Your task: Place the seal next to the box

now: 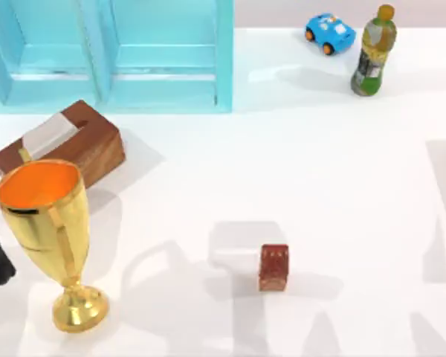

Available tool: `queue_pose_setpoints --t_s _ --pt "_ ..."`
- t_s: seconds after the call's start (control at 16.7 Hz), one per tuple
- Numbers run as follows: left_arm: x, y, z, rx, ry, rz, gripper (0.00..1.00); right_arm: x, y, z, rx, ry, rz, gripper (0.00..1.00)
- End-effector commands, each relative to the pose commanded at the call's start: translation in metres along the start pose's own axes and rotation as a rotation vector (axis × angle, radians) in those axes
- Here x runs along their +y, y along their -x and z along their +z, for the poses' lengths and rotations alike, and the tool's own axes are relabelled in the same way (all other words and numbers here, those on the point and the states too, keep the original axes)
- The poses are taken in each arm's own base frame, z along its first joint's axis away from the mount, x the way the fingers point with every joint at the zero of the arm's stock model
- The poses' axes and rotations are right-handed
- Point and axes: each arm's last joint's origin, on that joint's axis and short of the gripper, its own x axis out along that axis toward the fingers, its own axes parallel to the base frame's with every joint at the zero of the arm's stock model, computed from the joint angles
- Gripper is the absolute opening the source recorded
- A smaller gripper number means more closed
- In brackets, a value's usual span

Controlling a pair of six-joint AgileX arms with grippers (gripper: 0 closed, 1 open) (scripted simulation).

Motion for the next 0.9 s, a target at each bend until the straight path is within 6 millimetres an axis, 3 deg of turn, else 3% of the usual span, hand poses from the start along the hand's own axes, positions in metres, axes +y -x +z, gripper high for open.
queue_pose_setpoints --t_s 0.24,0.48,0.66,0.9 --pt "0.0 0.0 0.0 0.0 0.0 0.0 1.0 0.003 0.0 0.005 0.024 -0.02 0.023 1.0" --pt "0.0 0.0 0.0 0.0 0.0 0.0 1.0 0.018 -0.005 0.036 0.169 -0.119 0.14 1.0" --pt "0.0 0.0 0.0 0.0 0.0 0.0 1.0 0.039 -0.019 0.072 0.363 -0.199 0.24 1.0" --pt "0.0 0.0 0.0 0.0 0.0 0.0 1.0 0.086 -0.052 0.109 0.7 -0.246 0.317 1.0"
